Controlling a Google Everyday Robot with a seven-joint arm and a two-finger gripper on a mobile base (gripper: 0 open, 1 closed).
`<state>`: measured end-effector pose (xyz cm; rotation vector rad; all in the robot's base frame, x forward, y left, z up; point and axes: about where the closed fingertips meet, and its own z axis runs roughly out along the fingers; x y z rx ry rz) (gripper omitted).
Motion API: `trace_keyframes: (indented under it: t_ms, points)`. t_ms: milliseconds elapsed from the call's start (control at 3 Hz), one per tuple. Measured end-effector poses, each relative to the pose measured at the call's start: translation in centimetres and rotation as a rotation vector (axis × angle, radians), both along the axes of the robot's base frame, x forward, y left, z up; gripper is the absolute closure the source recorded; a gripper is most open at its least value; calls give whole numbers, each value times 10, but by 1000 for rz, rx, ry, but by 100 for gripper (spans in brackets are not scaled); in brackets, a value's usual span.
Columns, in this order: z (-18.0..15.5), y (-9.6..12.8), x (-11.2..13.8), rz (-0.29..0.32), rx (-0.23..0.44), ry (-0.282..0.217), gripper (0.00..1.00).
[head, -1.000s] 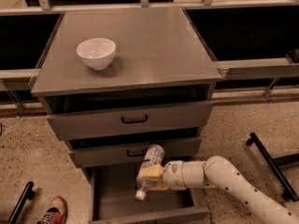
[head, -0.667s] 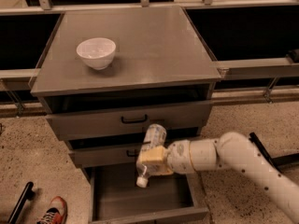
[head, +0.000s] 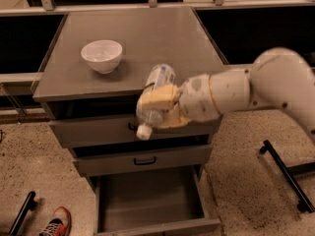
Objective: Pick blue plastic bottle from bottom drawer and place on counter
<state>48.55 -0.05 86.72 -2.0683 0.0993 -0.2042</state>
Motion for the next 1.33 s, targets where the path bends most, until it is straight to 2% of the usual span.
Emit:
trace_keyframes:
  t_ms: [333, 667, 1000, 1333]
  points:
    - [57, 1, 34, -67, -11, 13, 100]
    - [86, 5, 97, -200, -46, 3, 100]
    - [85, 2, 171, -327, -91, 2, 100]
    - [91, 39, 182, -290, -90, -15, 100]
